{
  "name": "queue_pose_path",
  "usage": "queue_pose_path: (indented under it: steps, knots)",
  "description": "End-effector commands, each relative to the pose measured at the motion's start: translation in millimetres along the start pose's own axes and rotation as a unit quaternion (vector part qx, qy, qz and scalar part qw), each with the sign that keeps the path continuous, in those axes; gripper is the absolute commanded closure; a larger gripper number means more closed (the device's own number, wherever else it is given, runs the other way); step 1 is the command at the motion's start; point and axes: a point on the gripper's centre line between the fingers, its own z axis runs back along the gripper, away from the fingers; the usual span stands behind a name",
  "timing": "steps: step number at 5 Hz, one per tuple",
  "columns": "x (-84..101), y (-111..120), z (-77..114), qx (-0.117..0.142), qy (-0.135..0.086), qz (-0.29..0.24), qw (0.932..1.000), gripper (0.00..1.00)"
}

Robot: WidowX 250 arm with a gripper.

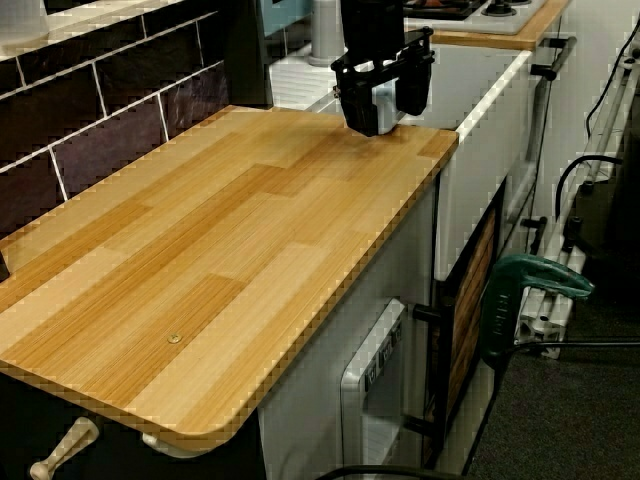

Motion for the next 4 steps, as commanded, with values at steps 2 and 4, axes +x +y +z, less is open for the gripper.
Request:
queue_pose_path:
  steps: [2, 4]
  knots:
    - [33.0, -26, -0.3, 0.005, -0.016, -0.04, 0.9991, 0.0]
    - [50.1, -62, 9.8, -0.057, -0.004, -0.122, 0.9908, 0.0]
